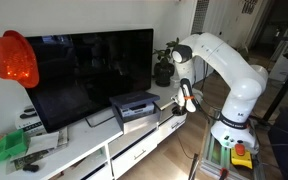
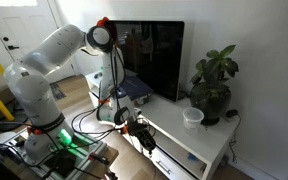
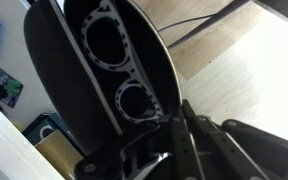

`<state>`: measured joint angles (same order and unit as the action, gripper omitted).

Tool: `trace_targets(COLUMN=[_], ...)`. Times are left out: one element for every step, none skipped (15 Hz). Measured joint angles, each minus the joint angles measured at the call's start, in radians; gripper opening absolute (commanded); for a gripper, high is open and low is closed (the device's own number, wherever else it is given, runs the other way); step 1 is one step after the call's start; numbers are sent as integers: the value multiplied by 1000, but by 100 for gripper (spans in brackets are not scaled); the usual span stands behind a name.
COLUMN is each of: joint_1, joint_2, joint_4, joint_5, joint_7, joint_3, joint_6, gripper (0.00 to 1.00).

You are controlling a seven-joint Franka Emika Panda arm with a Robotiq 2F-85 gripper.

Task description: Pick up the glasses pouch and put it in the far right shelf of the television stand

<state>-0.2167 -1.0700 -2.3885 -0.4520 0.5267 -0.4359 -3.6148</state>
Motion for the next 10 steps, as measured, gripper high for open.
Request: trace_targets(joint_1=[1,0,1,3,14,31,52,76,105,136], joint_2=[-1,-3,-10,-21,-38,-62,-89,-120,-152,-187], joint_4=[2,9,23,43,66,94,126,157,188,217], joint_5=[5,6,6,6,18,28,35,38,38,38], joint_7=[0,0,0,0,0,0,0,2,4,6], joint_3=[1,5,12,16,14,7,-2,-15,-31,-48], joint_6=[16,48,91,130,163,195,221,236,244,245], gripper=[1,1,1,1,1,1,1,1,1,1])
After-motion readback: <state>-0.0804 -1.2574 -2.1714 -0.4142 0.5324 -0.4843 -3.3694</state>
